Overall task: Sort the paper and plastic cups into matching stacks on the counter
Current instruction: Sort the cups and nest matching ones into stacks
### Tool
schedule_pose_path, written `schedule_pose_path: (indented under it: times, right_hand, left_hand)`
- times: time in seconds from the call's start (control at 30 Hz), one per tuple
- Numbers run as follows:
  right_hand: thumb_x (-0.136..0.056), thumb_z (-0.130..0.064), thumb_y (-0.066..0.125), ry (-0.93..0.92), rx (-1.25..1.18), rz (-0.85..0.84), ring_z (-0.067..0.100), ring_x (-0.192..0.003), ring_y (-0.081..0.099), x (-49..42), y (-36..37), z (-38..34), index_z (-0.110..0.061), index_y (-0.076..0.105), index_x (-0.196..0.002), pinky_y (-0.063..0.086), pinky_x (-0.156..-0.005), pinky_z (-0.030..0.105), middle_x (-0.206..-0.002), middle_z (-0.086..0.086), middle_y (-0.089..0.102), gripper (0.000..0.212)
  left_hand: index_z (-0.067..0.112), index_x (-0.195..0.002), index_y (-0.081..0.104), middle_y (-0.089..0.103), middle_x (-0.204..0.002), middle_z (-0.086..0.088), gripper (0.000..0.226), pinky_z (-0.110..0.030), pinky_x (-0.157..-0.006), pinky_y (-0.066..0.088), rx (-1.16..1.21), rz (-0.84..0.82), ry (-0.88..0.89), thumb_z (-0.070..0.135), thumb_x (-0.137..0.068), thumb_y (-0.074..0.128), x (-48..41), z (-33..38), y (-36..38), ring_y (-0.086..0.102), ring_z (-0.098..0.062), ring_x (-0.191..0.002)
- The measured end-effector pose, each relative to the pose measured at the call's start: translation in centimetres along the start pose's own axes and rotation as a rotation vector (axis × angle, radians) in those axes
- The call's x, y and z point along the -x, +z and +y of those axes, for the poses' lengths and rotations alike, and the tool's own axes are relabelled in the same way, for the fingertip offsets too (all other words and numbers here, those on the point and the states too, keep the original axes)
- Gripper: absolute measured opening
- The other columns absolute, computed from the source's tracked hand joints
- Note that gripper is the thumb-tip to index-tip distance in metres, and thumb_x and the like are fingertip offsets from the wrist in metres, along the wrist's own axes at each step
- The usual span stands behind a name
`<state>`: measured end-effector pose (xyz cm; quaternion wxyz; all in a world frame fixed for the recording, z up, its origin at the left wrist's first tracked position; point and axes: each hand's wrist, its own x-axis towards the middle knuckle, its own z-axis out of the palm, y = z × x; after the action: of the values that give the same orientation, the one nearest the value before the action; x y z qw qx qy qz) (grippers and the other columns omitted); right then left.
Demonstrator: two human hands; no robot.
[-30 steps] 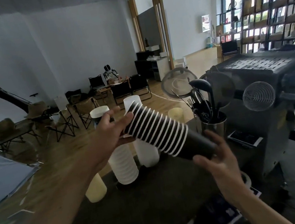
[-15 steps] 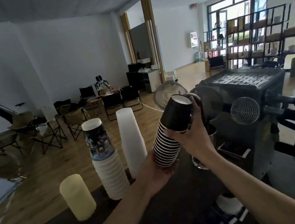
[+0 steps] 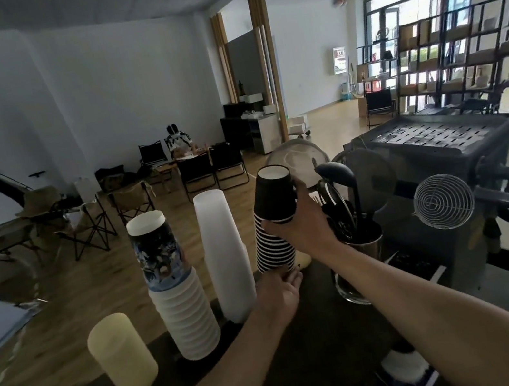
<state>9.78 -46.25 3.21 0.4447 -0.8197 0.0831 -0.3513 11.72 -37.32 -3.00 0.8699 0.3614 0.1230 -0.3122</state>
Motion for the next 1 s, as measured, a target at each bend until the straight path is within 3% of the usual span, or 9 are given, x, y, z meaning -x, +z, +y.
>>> schedule_pose_path:
  times: [0.17, 0.4, 0.7, 0.87, 1.0]
  right_hand:
    - [-0.068, -0.032, 0.086, 0.018, 0.003, -0.060, 0.020, -0.133, 0.047, -2.2, 1.4, 1.3, -0.021, 0.027, -0.147, 0.044, -0.106, 0.038, -0.144, 0.000, 0.048, 0.099]
    - [-0.067, -0.033, 0.087, 0.002, 0.021, -0.099, 0.020, -0.134, 0.047, -2.7, 3.1, 2.7, -0.021, 0.028, -0.149, 0.039, -0.103, 0.030, -0.146, -0.001, 0.048, 0.101]
    - [-0.066, -0.039, 0.086, 0.049, 0.053, -0.164, 0.023, -0.133, 0.049, -2.8, 3.7, 4.3, -0.023, 0.027, -0.149, 0.042, -0.105, 0.039, -0.146, 0.000, 0.050, 0.103]
    - [-0.068, -0.038, 0.086, 0.063, 0.086, -0.192, 0.022, -0.133, 0.048, -2.2, 4.4, 5.4, -0.021, 0.028, -0.149, 0.035, -0.099, 0.026, -0.144, 0.001, 0.051, 0.101]
    - [-0.071, -0.036, 0.085, 0.060, 0.070, -0.185, 0.021, -0.133, 0.047, -2.1, 4.5, 5.6, -0.018, 0.029, -0.149, 0.033, -0.097, 0.024, -0.144, 0.002, 0.051, 0.098]
  left_hand:
    - [0.012, -0.150, 0.030, 0.043, -0.148, -0.022, 0.048, -0.048, -0.115, 0.032, 0.145, 0.152, -0.027, 0.009, -0.103, 0.033, -3.2, 0.3, -0.1, 0.046, -0.041, -0.132]
    - [0.011, -0.143, 0.042, 0.053, -0.139, -0.022, 0.040, -0.044, -0.107, 0.040, 0.189, 0.229, -0.056, 0.015, -0.104, 0.039, -4.8, -0.3, -0.5, 0.053, -0.037, -0.126]
    - [0.003, -0.140, 0.041, 0.052, -0.137, -0.027, 0.039, -0.046, -0.112, 0.038, 0.197, 0.263, -0.143, 0.014, -0.103, 0.038, -5.2, -0.7, -1.1, 0.052, -0.039, -0.127]
    - [0.003, -0.143, 0.037, 0.045, -0.141, -0.029, 0.040, -0.047, -0.112, 0.037, 0.231, 0.283, -0.150, 0.014, -0.104, 0.037, -5.3, -0.8, -1.2, 0.049, -0.042, -0.130]
    - [0.000, -0.143, 0.034, 0.045, -0.140, -0.031, 0.042, -0.048, -0.112, 0.037, 0.210, 0.254, -0.157, 0.017, -0.104, 0.038, -4.6, -0.7, -1.1, 0.048, -0.042, -0.130]
